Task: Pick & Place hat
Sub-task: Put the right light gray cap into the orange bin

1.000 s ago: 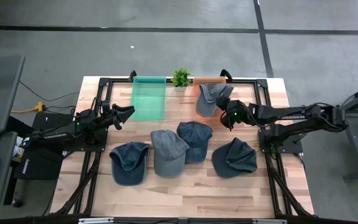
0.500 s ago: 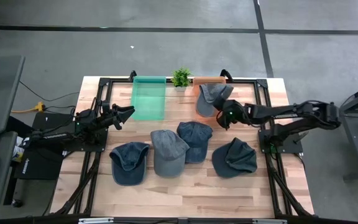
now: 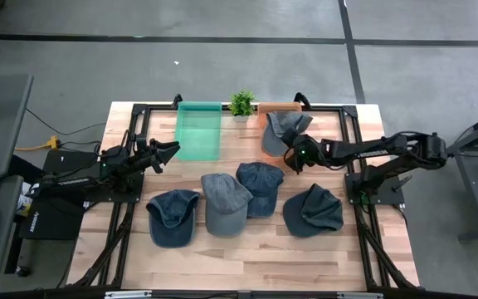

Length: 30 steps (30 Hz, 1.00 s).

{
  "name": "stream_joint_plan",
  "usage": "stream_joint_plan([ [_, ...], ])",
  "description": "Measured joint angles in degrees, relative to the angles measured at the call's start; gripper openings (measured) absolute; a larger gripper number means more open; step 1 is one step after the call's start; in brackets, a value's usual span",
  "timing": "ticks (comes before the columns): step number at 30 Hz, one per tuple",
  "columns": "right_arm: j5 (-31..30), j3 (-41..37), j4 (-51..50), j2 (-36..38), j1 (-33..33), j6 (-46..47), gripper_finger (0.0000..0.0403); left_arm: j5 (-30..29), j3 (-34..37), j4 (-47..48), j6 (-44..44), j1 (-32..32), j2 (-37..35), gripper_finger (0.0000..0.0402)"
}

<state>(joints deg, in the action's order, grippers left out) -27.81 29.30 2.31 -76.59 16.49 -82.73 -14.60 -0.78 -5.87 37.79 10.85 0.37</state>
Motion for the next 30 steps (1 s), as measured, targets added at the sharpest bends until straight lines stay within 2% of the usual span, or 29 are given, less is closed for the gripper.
stream_joint_plan([
  [3, -1.85, 0.0, 0.06, 0.1, -0.5, 1.94, 0.0114, 0.0, 0.0, 0.0, 0.0, 0.0, -0.01, 0.0159],
  [9, -5.1, 0.0, -0.48, 0.1, -2.3, 3.03, 0.0028, 0.01, 0.0, 0.0, 0.0, 0.01, 0.0, 0.0159],
  [11, -5.54, 0.0, -0.11, 0.13, -3.02, 3.01, 0.0011, 0.01, 0.0, 0.0, 0.0, 0.0, 0.0, 0.0159],
  [19, -6.73, 0.0, -0.49, 0.19, -6.12, 0.91, 0.0007, 0.01, 0.0, 0.0, 0.01, 0.01, 0.02, 0.0159],
  [30, -11.58, 0.0, -0.33, 0.19, -8.31, -13.67, 0.0005, 0.0, 0.0, 0.0, 0.0, 0.01, -0.01, 0.0159],
])
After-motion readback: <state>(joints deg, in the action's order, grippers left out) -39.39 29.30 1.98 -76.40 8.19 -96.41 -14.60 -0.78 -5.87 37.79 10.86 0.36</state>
